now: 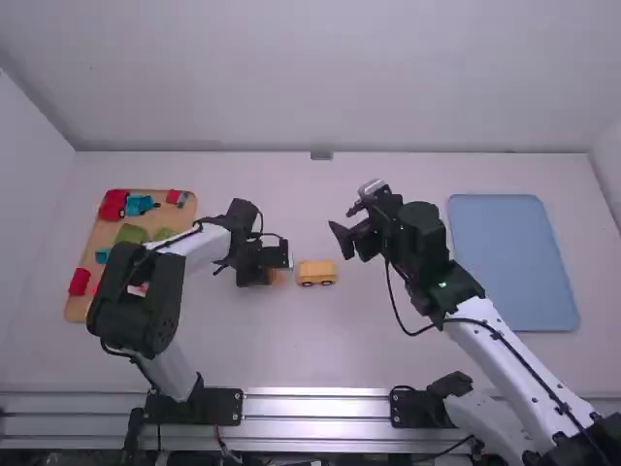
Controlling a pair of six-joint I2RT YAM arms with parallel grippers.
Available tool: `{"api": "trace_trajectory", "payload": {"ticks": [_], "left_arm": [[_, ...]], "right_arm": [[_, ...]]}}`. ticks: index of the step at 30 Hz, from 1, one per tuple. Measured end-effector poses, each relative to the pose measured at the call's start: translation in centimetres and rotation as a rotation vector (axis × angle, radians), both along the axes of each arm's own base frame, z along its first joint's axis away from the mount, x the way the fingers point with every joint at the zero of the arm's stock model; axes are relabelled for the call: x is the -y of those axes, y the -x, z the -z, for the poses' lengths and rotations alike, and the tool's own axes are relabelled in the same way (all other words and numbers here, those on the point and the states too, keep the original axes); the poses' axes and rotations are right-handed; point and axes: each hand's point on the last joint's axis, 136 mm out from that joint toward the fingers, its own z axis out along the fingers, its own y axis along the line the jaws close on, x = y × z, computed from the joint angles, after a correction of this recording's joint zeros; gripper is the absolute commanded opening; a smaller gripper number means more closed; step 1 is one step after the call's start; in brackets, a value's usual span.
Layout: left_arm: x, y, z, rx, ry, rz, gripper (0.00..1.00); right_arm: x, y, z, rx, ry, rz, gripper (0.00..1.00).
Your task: Assemble lego blocks to make yellow taxi
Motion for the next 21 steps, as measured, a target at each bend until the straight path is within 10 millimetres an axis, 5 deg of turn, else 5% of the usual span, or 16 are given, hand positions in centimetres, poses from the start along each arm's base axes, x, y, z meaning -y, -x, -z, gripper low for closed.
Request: {"api": "trace_trajectory", "payload": {"ticks": [6,7,8,14,21], "left_arm": [[-0.3,-0.2,0.7,0.03,-0.014,0.0,0.54],[-0.3,-0.2,0.9,0.034,-0.013,0.001,0.71],[-0.3,-0.2,0.9,0.036,-0.013,-0.001,0.99],[-0.5,-0.1,0.9,0.02,-0.025,-0.033,0.99],[2.0,-1.0,-2.1,0.012,0.17,-0.003,0.99]], "right_arm": [[0.3,-0.1,0.1,-0.016,-0.018,0.023,0.99],[0.2,-0.1,0.1,-0.017,-0.019,0.02,0.99],[0.1,0.0,0.1,-0.017,-0.019,0.016,0.99],[0.0,0.0,0.0,-0.015,-0.021,0.015,0.99],[0.0,-0.2,-0.5,0.006,-0.03,0.014,0.99]]}}
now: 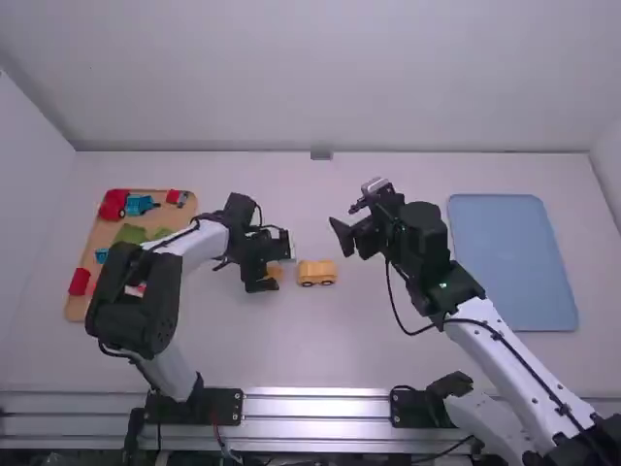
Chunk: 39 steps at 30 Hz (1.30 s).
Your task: Assemble lego blocks to make yellow taxi
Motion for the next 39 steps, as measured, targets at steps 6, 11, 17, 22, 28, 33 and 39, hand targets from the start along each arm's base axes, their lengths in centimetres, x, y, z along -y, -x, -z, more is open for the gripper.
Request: {"api": "trace_trajectory", "payload": {"ticks": [6,11,17,22,28,33,39], "left_arm": [[-1.3,-1.1,-0.4,0.099,0.186,0.007,0.99],[-3.0,-0.6,1.2,0.125,0.242,-0.077,0.99],[-1.7,0.2,1.2,0.171,0.333,-0.048,0.99],[-1.2,0.9,1.4,0.201,0.403,-0.003,0.99],[-1.9,1.0,3.0,0.159,0.496,-0.037,0.99],[-1.9,0.9,3.3,0.154,0.522,-0.032,0.99],[-2.0,0.2,3.5,0.206,0.489,-0.009,0.66]], "right_arm": [[0.0,0.0,0.0,0.003,0.004,-0.001,0.99],[0.0,0.0,0.2,0.012,0.023,-0.01,0.99],[0.0,0.1,0.3,0.023,0.041,-0.018,0.99],[-0.3,0.3,0.3,0.027,0.042,-0.045,0.99],[-1.1,0.9,0.1,0.047,0.049,-0.112,0.99],[-1.3,1.0,0.0,0.052,0.047,-0.128,0.99],[-1.4,1.0,-0.3,0.063,0.038,-0.128,0.99]]}}
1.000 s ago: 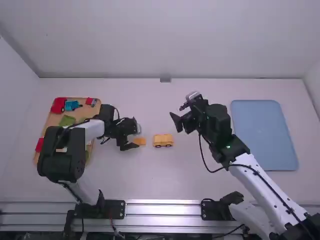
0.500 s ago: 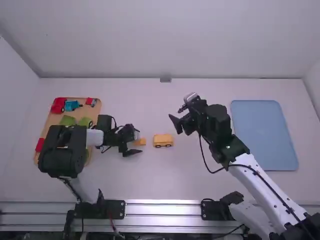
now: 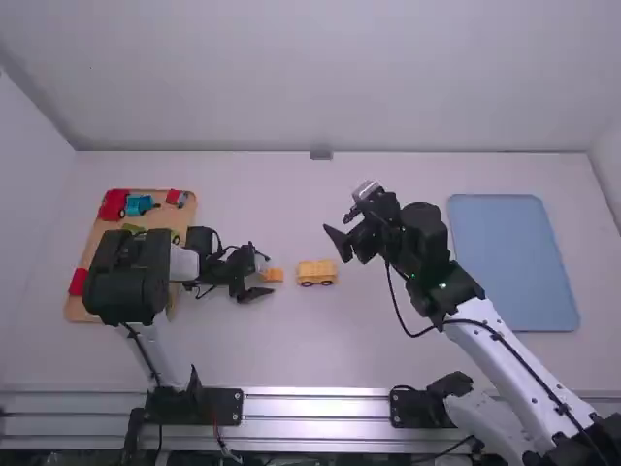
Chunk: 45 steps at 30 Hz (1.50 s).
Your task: Assemble lego blocks to make yellow taxi
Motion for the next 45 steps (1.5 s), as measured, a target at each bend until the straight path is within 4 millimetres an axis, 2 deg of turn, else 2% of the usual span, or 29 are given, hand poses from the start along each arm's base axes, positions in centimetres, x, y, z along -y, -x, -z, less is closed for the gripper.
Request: {"api": "trace_trajectory", "payload": {"ticks": [7,12,15,21,25,28,30,32,33,36,37,39,42,45], "left_arm": [[-0.1,0.3,0.3,0.016,-0.017,0.013,0.37],[-0.2,0.3,0.5,0.014,-0.027,0.01,0.31],[-0.2,0.3,0.5,0.014,-0.024,0.011,0.19],[-0.1,0.5,0.4,-0.014,-0.019,0.012,0.13],[0.1,0.8,-0.5,-0.049,-0.001,0.018,0.14],[0.3,0.6,-2.1,-0.033,-0.001,0.024,0.18],[0.6,0.5,-3.9,-0.003,-0.003,0.036,0.18],[1.0,0.4,-5.8,0.04,-0.006,0.046,0.2],[1.0,0.4,-6.2,0.046,-0.006,0.046,0.19],[1.2,0.1,-8.1,0.078,-0.002,0.032,0.19],[1.2,0.0,-8.8,0.088,0.002,0.021,0.22],[1.2,-0.1,-9.6,0.09,0.007,0.007,0.23],[1.4,-0.1,-9.8,0.083,0.013,0.004,0.23],[2.1,0.2,-9.8,0.074,0.013,0.019,0.23]], "right_arm": [[0.0,0.0,0.0,0.001,-0.002,-0.003,0.99],[0.0,0.0,0.0,0.002,-0.001,-0.003,0.99],[0.0,0.0,0.0,0.0,-0.002,-0.001,0.99],[0.5,-0.2,0.4,-0.004,0.02,0.026,0.99],[0.9,0.6,2.5,-0.035,0.113,-0.035,0.99],[0.5,0.6,3.8,-0.035,0.152,-0.119,0.99],[0.2,0.2,5.9,-0.044,0.173,-0.205,0.99],[0.2,-0.1,9.2,-0.084,0.191,-0.301,0.99],[0.2,-0.1,9.9,-0.093,0.192,-0.324,0.99],[0.1,0.3,14.0,-0.119,0.193,-0.468,0.99],[0.0,0.5,16.0,-0.122,0.18,-0.535,0.99],[-0.2,1.0,18.2,-0.112,0.15,-0.618,0.99],[-0.7,1.9,20.2,-0.07,0.101,-0.723,0.99],[-1.2,2.4,21.2,-0.007,0.065,-0.791,0.99]]}}
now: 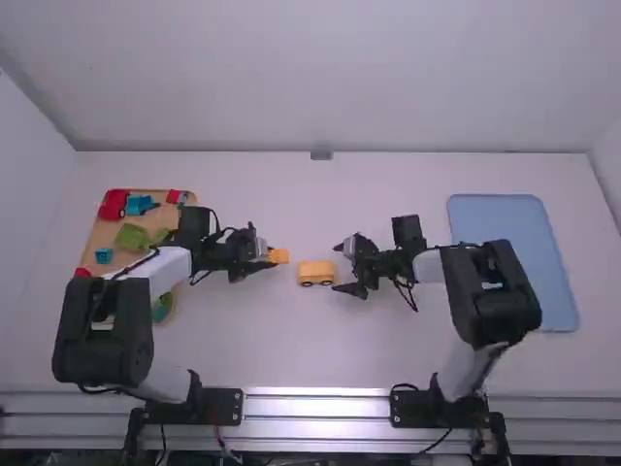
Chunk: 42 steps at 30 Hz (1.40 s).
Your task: Assemble lego blocks to make yellow taxi
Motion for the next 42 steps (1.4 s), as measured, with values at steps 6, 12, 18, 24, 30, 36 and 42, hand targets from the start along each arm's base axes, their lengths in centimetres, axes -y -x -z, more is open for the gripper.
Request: {"api": "trace_trajectory", "payload": {"ticks": [6,12,18,24,30,36,42], "left_arm": [[1.9,0.6,-0.1,0.014,-0.002,0.056,0.23],[3.9,0.9,-0.3,0.025,-0.002,0.096,0.2],[5.9,0.4,0.5,0.013,-0.012,0.095,0.17],[6.8,0.5,2.6,-0.045,-0.016,0.103,0.16],[7.0,0.1,2.3,-0.021,0.002,0.104,0.12],[7.5,-0.9,3.1,-0.045,0.046,0.082,0.11],[7.7,-1.0,4.4,-0.104,0.077,0.07,0.12]], "right_arm": [[-1.2,-0.3,1.5,0.064,-0.051,-0.044,0.99],[-2.3,-0.7,3.1,0.068,-0.06,-0.038,0.99],[-2.3,-0.9,4.7,0.012,-0.034,0.001,0.99],[-2.4,-1.4,5.5,-0.026,-0.028,0.009,0.99],[-3.5,-1.9,5.2,-0.018,-0.023,-0.008,0.88],[-4.1,-1.5,5.9,-0.05,0.02,-0.018,0.7],[-3.9,-1.4,6.1,-0.057,0.034,-0.021,0.59]]}}
